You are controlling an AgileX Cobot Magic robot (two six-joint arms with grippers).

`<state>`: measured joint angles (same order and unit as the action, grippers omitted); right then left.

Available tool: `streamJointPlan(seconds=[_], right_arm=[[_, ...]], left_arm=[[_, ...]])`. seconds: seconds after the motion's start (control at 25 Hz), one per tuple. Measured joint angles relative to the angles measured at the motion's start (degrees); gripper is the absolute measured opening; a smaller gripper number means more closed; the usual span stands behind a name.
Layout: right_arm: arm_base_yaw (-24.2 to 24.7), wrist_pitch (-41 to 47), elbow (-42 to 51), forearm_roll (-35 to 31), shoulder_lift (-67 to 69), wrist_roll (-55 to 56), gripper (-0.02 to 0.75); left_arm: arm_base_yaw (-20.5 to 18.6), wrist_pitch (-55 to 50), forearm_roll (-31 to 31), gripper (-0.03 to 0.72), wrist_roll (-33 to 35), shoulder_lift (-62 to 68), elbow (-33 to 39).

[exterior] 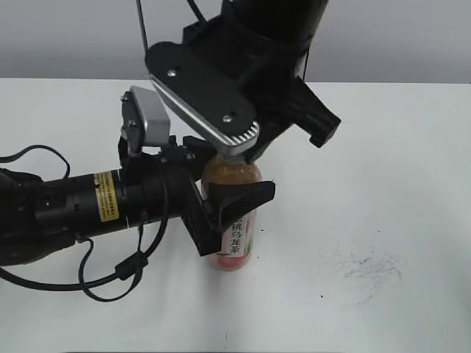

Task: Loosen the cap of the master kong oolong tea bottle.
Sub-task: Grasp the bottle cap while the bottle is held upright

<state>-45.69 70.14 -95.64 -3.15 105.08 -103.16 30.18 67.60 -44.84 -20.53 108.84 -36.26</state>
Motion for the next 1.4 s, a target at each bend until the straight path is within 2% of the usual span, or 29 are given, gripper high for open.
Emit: streamJointPlan(seconds=[0.16,0.24,0.64,0.84,0.96,1.16,1.4], right_arm=[[0.4,0.0,0.4,3.1,0.8,14.3,0.52],[0.4,0.0,0.4,3.1,0.7,20.6,0.566],[0.4,-0.1,0.3,-0.6,-3.1,59.2,0.575],[0.4,-0.1,0.2,-7.1,-3.9,75.4,0.575],[0.4,-0.1,0.1,-10.3,-4.0,82.9,0.575],[0.4,-0.1,0.3,-8.7,-4.0,96.0,0.571],[0.4,-0.1,2.4,-7.8,-4.1,100.8,0.498]], left_arm=[[0.0,0.4,-1.0,0.448,0.4,0.0,0.0],[0.0,0.4,-1.0,0.448,0.4,0.0,0.0],[0.0,0.4,-1.0,0.448,0.5,0.0,0.1],[0.0,0.4,-1.0,0.448,0.5,0.0,0.1],[0.0,0.4,-1.0,0.448,0.5,0.0,0.1],[0.0,0.4,-1.0,0.448,0.5,0.0,0.1],[0.0,0.4,-1.0,0.448,0.5,0.0,0.1]])
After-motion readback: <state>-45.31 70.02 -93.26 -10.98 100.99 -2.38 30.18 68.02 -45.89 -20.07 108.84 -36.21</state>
